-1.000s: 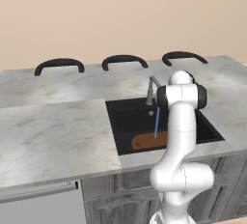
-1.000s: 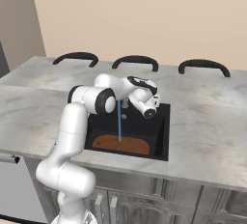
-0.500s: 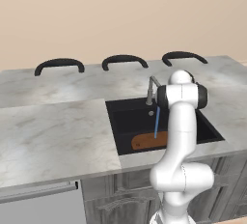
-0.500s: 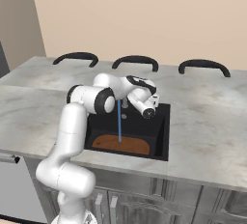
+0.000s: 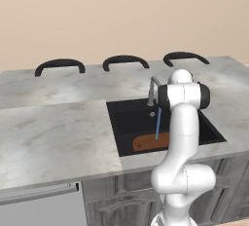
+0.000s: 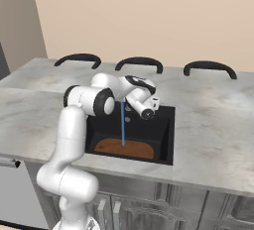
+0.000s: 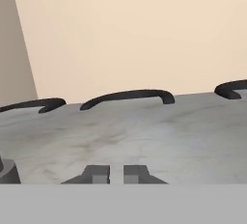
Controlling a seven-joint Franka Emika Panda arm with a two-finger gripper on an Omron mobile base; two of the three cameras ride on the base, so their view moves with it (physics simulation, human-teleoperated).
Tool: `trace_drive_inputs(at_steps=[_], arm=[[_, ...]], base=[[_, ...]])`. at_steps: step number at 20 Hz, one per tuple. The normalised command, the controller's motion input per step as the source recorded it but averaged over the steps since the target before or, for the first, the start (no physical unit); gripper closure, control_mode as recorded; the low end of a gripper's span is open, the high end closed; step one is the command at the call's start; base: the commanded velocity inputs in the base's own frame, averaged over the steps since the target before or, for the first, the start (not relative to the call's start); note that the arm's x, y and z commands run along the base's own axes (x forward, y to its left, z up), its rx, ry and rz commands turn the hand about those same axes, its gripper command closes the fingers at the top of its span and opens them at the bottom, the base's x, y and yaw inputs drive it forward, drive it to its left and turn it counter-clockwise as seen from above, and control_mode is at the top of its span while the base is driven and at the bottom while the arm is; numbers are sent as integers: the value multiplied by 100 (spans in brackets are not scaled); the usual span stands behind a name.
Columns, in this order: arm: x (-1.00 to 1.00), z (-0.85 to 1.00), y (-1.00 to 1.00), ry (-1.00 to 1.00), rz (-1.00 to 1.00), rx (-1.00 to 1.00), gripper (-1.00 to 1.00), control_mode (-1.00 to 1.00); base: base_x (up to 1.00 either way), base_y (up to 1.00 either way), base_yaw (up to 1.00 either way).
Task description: Turn on the sink faucet with hot water and rinse the cutting board for ten seconds, then turn off the faucet. Push the cutting board to reach the water if necessary.
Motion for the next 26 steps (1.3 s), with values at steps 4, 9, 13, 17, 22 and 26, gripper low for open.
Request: trace_drive_inputs(at_steps=[4, 9, 13, 17, 22, 26], arm=[[-64, -19, -88, 1, 0, 0, 100, -100], [-61, -15, -96, 0, 2, 0, 100, -100], [-55, -12, -96, 0, 1, 0, 100, -100], [-47, -8, -91, 0, 0, 0, 100, -100], [-47, 0, -81, 1, 0, 0, 100, -100], [-45, 6, -64, 6, 0, 0, 100, -100]], base=[[0, 0, 0], [0, 0, 0], [0, 0, 0], [0, 0, 0], [0, 0, 0], [0, 0, 0]])
